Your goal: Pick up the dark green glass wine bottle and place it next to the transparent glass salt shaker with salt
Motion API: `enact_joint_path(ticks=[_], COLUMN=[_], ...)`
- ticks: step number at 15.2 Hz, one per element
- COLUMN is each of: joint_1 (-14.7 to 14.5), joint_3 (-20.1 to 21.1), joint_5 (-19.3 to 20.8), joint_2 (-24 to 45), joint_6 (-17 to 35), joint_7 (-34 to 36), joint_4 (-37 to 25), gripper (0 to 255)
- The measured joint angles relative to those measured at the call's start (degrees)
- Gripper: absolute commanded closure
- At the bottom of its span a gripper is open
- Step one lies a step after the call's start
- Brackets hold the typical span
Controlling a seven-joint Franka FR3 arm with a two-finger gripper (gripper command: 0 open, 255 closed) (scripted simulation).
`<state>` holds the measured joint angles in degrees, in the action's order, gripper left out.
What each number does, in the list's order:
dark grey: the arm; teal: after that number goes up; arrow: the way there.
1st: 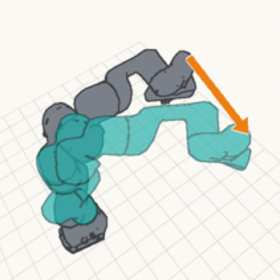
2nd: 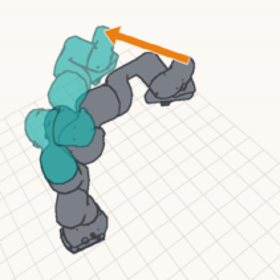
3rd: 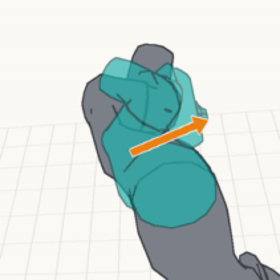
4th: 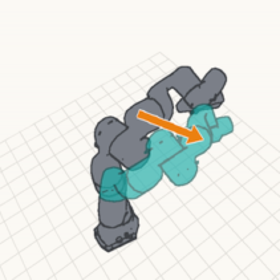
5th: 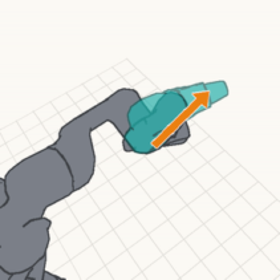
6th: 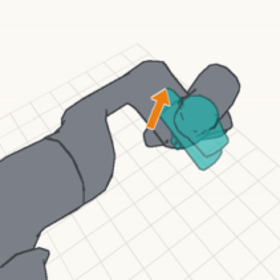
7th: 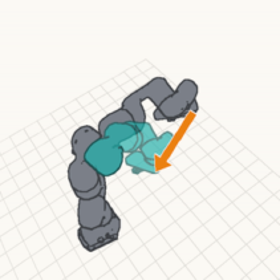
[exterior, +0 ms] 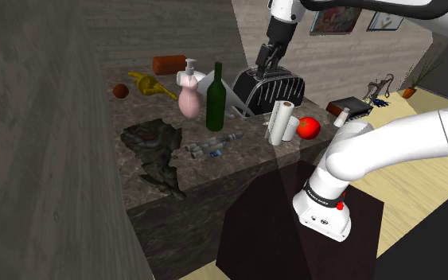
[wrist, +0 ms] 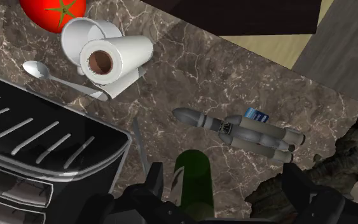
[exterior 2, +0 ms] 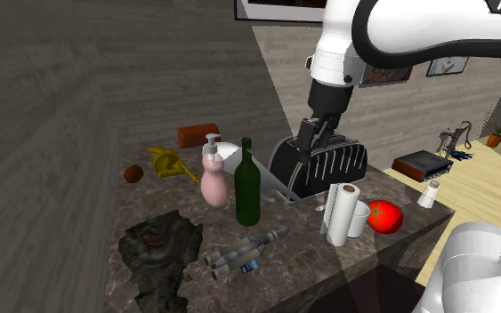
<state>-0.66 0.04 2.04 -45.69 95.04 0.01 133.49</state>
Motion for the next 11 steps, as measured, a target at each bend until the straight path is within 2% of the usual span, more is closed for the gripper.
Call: enact_joint_path(ticks=[3, 11], joint_1=[0.04, 0.08], joint_3=[-0.38, -2.69], joint_5=[0.01, -0.69], joint_2=[2.88, 22.24], joint_6=[0.57, 4.3], joint_7=[-0.38, -2.92], joint_4=[-2.02, -15.56], gripper=[0, 0])
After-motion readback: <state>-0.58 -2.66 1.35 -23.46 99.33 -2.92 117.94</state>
